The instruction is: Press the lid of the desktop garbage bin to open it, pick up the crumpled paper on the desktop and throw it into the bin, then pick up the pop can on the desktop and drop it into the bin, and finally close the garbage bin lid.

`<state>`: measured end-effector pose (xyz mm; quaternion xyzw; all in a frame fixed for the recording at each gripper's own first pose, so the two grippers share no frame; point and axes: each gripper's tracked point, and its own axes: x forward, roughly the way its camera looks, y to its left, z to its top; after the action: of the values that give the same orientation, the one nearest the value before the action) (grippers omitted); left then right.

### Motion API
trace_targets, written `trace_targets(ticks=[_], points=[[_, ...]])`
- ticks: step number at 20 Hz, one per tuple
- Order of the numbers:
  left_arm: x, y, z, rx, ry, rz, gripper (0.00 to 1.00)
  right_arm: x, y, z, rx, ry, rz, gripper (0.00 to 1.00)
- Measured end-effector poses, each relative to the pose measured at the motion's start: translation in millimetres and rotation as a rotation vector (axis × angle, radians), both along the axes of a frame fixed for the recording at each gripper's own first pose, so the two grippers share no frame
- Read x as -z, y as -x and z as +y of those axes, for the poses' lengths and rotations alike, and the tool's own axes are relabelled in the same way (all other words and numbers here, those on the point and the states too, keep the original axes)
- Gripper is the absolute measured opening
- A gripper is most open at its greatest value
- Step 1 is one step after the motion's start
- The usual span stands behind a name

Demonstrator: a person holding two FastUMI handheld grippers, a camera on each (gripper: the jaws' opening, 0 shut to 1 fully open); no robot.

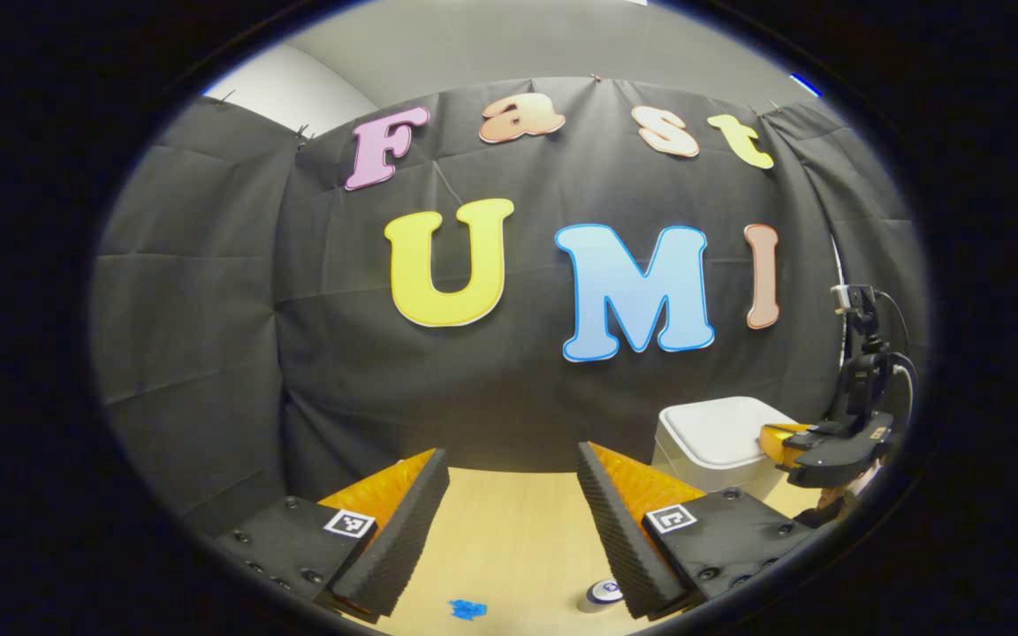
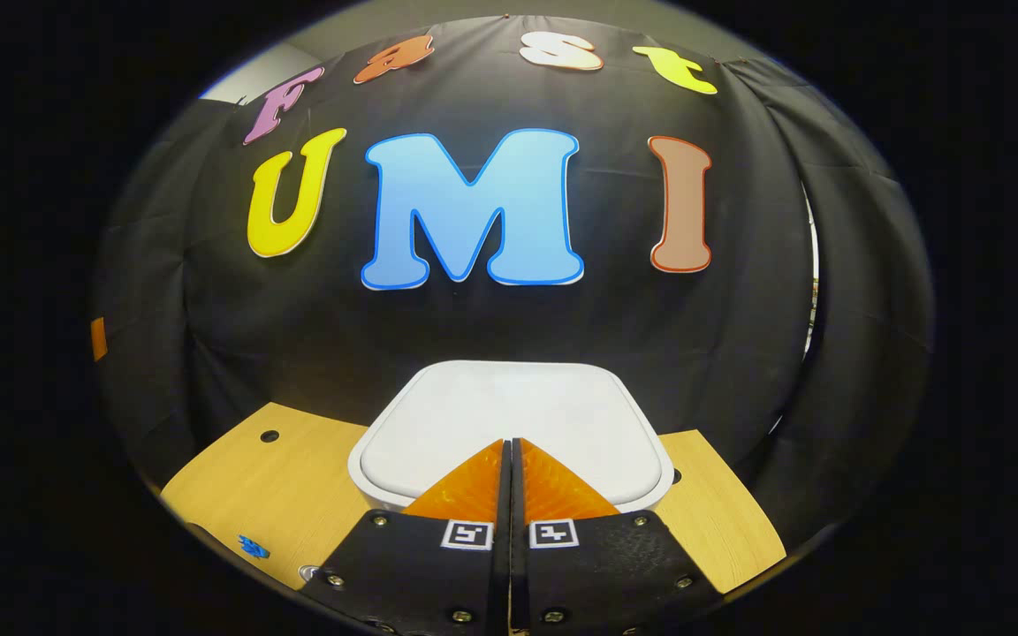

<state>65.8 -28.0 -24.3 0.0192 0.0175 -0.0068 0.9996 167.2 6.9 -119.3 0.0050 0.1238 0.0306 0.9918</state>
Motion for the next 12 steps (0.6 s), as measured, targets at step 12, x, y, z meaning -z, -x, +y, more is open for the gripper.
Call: trace_targets(ticks=[12], points=[[-10,7,-9,0.010,-0.012,-0.023,0.96,-59,9,-4,0.016,-0.056,-0.127,0.01]])
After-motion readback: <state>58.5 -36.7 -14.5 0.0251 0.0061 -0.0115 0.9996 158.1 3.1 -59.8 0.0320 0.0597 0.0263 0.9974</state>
